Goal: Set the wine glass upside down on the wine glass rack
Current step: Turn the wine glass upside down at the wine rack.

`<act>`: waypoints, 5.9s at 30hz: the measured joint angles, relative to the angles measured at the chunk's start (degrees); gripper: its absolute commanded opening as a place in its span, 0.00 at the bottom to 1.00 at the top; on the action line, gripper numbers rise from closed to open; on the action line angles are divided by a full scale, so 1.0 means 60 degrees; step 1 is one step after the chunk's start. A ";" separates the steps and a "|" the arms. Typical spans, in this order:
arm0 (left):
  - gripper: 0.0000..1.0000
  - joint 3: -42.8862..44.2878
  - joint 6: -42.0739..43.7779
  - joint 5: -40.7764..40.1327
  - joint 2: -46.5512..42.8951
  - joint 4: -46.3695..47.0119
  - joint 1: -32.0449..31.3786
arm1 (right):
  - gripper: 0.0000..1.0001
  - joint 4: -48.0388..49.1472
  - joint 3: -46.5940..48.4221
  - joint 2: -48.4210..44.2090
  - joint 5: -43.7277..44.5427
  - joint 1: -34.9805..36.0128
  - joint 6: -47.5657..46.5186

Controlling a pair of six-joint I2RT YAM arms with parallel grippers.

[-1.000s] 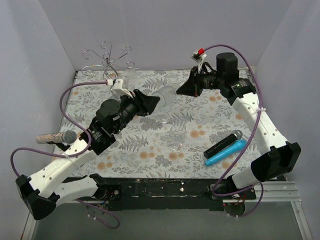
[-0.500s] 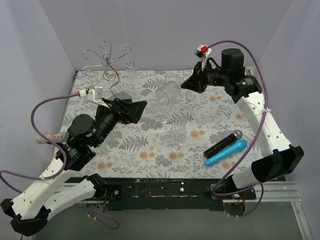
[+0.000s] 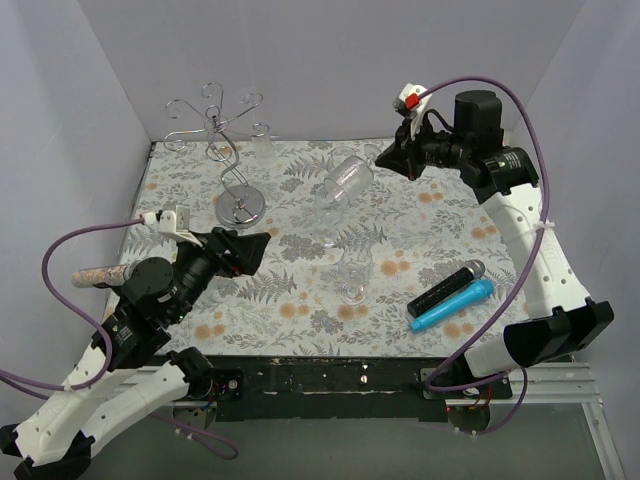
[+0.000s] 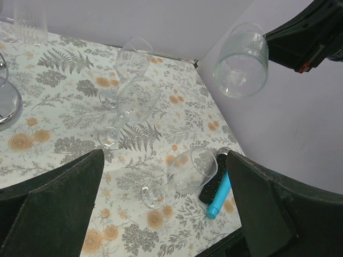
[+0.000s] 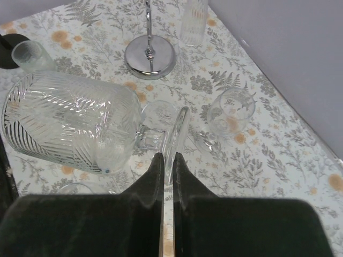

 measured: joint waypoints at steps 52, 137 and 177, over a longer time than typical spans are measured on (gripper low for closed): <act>0.98 -0.2189 -0.0164 -0.0095 -0.0317 -0.1224 0.0000 | 0.01 0.0769 0.3351 0.2084 0.3195 0.1337 -0.7220; 0.98 -0.3089 0.1158 -0.1796 -0.2295 0.0135 0.0000 | 0.01 0.4364 0.5067 0.6845 0.4426 0.4229 -0.9096; 0.98 -0.3089 0.1155 -0.1880 -0.2743 0.0127 0.0000 | 0.01 0.4583 0.4798 0.6841 0.3082 0.4441 -1.2189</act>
